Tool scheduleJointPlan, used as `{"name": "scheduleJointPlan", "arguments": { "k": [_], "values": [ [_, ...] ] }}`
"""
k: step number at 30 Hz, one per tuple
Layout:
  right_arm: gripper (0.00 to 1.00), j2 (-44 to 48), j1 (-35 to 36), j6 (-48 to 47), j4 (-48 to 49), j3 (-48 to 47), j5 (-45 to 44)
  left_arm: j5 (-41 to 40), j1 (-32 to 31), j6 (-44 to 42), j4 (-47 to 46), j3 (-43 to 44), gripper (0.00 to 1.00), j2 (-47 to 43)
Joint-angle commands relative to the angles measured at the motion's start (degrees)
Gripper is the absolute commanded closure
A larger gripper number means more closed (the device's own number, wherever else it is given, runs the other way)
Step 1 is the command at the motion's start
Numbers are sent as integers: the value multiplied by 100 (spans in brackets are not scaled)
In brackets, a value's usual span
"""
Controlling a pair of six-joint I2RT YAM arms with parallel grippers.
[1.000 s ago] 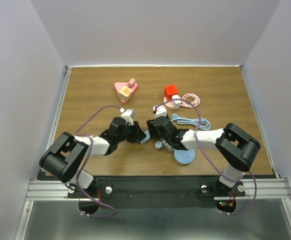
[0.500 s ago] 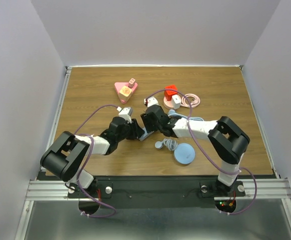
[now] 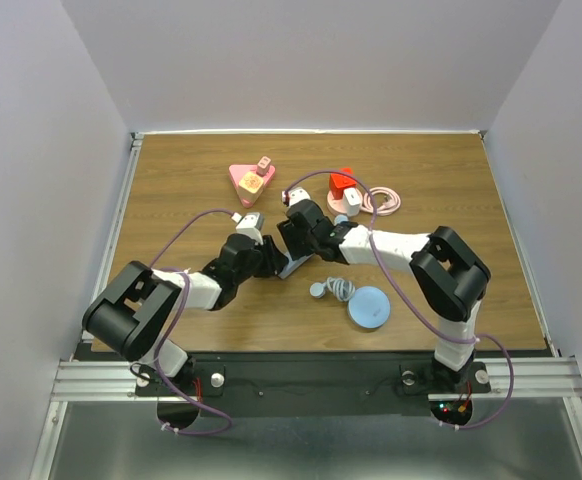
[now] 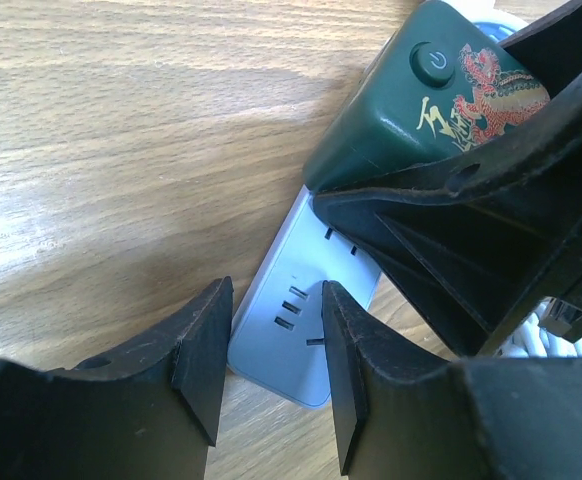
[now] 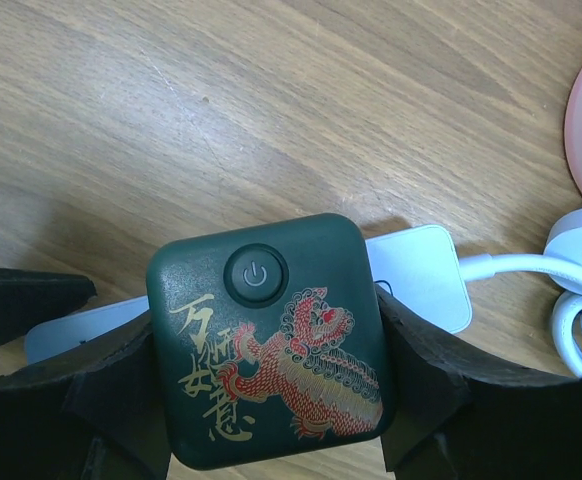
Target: Insert the plug
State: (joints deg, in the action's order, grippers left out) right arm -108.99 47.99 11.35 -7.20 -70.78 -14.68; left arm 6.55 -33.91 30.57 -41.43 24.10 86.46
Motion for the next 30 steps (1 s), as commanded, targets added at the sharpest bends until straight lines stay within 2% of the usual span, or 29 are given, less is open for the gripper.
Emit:
{"name": "scheduleJointPlan", "arguments": {
  "k": [1,2,3,5,6,11,16,19,26,30],
  "values": [
    [86,-326,-35,570,659,231,474,1130,-599,257,531,42,83,275],
    [79,-220,-35,570,659,310,509,1130,-599,257,531,51,83,293],
    [64,-106,-35,544,659,476,544,1138,-599,257,531,51,84,293],
    [55,210,-35,500,659,618,624,1138,-599,248,531,69,84,302],
    [46,316,-35,473,659,697,659,1138,-599,239,539,77,84,310],
    [29,992,-35,227,632,961,869,1130,-599,248,566,121,85,354],
    [21,1336,-44,-19,492,978,1300,1121,-599,248,583,130,86,355],
    [9,1564,-35,-98,448,1058,1424,1112,-599,248,592,113,86,311],
    [8,2838,-44,-274,-60,1646,1169,980,-599,160,767,130,86,135],
    [8,3322,-26,-353,-387,2033,1623,971,-599,46,917,306,81,82]
  ]
}}
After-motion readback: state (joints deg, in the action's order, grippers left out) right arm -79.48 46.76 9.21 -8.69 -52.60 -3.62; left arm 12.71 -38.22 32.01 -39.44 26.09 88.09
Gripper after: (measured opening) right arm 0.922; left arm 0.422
